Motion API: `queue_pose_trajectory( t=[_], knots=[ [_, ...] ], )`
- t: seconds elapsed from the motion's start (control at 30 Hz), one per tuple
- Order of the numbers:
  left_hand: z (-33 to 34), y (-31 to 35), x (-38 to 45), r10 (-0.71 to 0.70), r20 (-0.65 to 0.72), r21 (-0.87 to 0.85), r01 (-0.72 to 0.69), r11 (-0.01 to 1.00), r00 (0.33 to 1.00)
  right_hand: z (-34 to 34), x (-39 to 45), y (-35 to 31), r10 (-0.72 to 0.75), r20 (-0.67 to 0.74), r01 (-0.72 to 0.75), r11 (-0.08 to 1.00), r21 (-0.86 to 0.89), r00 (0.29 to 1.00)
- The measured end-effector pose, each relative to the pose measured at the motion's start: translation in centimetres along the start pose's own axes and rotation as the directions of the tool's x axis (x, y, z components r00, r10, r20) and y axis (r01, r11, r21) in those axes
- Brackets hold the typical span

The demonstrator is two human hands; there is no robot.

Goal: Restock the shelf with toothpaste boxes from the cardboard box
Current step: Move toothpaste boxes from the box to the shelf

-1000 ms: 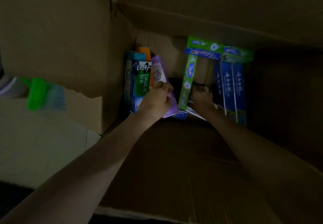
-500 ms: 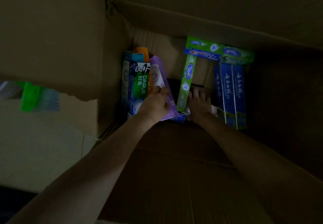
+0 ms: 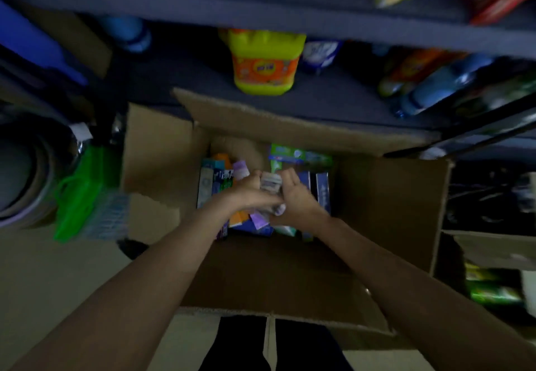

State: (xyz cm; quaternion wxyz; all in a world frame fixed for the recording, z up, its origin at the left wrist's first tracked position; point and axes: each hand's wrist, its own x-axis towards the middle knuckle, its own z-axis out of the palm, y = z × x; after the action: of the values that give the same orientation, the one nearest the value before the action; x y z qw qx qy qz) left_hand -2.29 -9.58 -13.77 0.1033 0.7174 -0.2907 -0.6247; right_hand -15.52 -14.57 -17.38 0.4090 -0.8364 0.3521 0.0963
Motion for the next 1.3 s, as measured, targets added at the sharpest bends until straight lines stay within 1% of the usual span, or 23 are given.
queue_pose_trajectory(
  t=[0.1,0.17,0.23,0.3,0.37,0.43,0.47,0.5,0.57,0.63,0.73,0.8,0.9,1.03,1.1,1.2,1.3],
  knots=[
    [-1.8,4.0,-4.1,0.047,-0.096,0.001,-0.047,0.999,0.994,-4.5,-1.2,-5.1,-0.067,-0.074,0.068,0.998,0.005,0.995],
    [-3.4,6.4,-7.2,0.109,-0.17,0.02,-0.107,0.994,0.979,-7.9,-2.3,-8.0,-0.12,-0.13,0.122,0.993,0.002,0.984],
    [-5.2,8.5,-10.3,0.184,-0.208,0.008,-0.186,0.983,0.961,-11.3,-3.5,-10.6,-0.186,-0.167,0.187,0.982,-0.011,0.968],
    [-7.3,10.7,-13.5,0.229,-0.192,-0.036,-0.24,0.97,0.954,-15.1,-4.4,-12.9,-0.226,-0.16,0.228,0.974,-0.007,0.961],
    [-9.3,12.8,-17.1,0.271,-0.156,-0.047,-0.281,0.959,0.95,-19.7,-5.7,-15.2,-0.171,-0.098,0.179,0.981,0.071,0.98],
    [-11.1,14.8,-20.3,0.323,-0.095,-0.025,-0.327,0.945,0.941,-24.2,-7.0,-16.8,-0.126,-0.046,0.132,0.969,0.208,0.991],
    [-11.8,15.7,-21.6,0.353,-0.066,-0.01,-0.354,0.935,0.933,-26.2,-7.7,-17.2,-0.115,-0.031,0.12,0.963,0.243,0.993],
    [-12.5,16.8,-23.0,0.38,-0.053,0.003,-0.38,0.925,0.924,-27.9,-8.4,-17.6,-0.102,-0.025,0.105,0.966,0.237,0.994],
    [-13.7,18.9,-25.4,0.429,-0.073,-0.005,-0.43,0.903,0.901,-30.8,-9.9,-18.3,-0.073,-0.016,0.075,0.982,0.172,0.997],
    [-14.8,21.2,-27.5,0.473,-0.104,-0.006,-0.476,0.88,0.875,-33.2,-11.3,-19.2,-0.08,-0.007,0.081,0.99,0.115,0.997],
    [-16.0,24.7,-30.4,0.548,-0.1,0.055,-0.545,0.837,0.831,-36.7,-13.2,-20.9,-0.109,-0.095,0.107,0.994,-0.029,0.989],
    [-16.1,27.1,-31.8,0.596,-0.104,0.048,-0.594,0.803,0.796,-38.8,-14.4,-21.6,-0.123,-0.153,0.116,0.992,-0.056,0.981],
    [-15.6,30.8,-33.0,0.658,-0.106,0.028,-0.659,0.752,0.746,-41.8,-16.3,-22.1,-0.143,-0.228,0.11,0.982,-0.152,0.963],
    [-14.3,35.4,-33.6,0.724,-0.083,0.055,-0.722,0.69,0.685,-45.6,-18.7,-21.1,-0.107,-0.273,0.076,0.99,-0.123,0.956],
    [-13.7,37.5,-33.4,0.755,-0.086,0.025,-0.756,0.654,0.65,-47.9,-19.8,-20.5,-0.109,-0.306,0.074,0.99,-0.121,0.946],
    [-12.8,41.0,-32.7,0.804,-0.136,-0.068,-0.815,0.575,0.578,-53.0,-21.0,-19.3,-0.12,-0.429,0.053,0.985,-0.165,0.895],
    [-12.2,43.0,-31.9,0.808,-0.236,-0.126,-0.841,0.526,0.541,-57.5,-21.7,-17.8,-0.108,-0.569,-0.054,0.964,-0.262,0.815]
  ],
)
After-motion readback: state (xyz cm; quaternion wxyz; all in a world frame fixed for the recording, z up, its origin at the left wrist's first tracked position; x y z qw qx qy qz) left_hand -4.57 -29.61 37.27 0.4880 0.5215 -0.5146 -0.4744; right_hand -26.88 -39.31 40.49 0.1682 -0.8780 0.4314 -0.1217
